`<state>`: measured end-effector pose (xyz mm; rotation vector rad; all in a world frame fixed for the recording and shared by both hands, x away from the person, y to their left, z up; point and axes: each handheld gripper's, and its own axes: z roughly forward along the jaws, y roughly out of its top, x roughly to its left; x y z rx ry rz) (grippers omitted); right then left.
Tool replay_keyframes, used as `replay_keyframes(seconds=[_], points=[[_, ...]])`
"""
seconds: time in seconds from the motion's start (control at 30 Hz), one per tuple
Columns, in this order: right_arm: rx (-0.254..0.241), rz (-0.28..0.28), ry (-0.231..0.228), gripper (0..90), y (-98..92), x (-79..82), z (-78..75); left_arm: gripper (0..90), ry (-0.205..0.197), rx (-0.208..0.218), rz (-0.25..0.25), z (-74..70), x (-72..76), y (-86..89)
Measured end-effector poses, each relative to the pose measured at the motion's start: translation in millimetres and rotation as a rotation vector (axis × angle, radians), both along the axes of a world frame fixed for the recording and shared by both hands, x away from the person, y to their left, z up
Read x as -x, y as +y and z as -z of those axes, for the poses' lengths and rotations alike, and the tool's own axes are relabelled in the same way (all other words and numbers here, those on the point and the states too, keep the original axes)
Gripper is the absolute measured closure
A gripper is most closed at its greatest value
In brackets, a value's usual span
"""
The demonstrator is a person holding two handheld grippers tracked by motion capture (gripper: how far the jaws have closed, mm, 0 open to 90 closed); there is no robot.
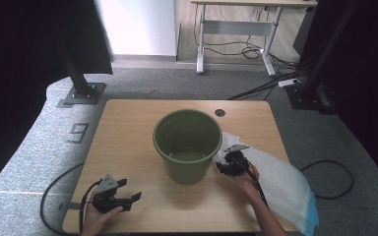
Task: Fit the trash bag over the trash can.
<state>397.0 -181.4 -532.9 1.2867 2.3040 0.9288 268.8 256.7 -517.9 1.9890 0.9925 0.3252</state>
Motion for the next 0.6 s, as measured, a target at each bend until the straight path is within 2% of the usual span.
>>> replay_keyframes(seconds=[0.13,0.23,0.27,0.4,0.5,0.6], points=[[0.0,0.021,0.006,58.8,-1.0,-0.7,3.0,18.3,-0.001,0.001,-0.002,-0.2,0.2,0.7],[-0.025,0.029,-0.019,74.2,-5.0,2.3,9.3,18.3,0.0,0.001,-0.003,-0.2,0.2,0.9],[-0.025,0.029,-0.019,74.2,-5.0,2.3,9.3,18.3,0.0,0.001,-0.003,-0.1,0.2,0.9],[-0.043,0.028,-0.021,86.8,-9.7,2.9,10.4,18.3,0.002,-0.002,-0.003,0.3,0.0,0.4],[-0.028,0.031,-0.047,88.2,-11.9,4.2,8.6,18.3,0.003,-0.002,-0.005,0.5,-0.2,0.9],[-0.041,0.039,-0.086,88.5,-15.6,7.0,2.5,18.4,0.003,-0.002,-0.008,0.7,-0.2,1.4]])
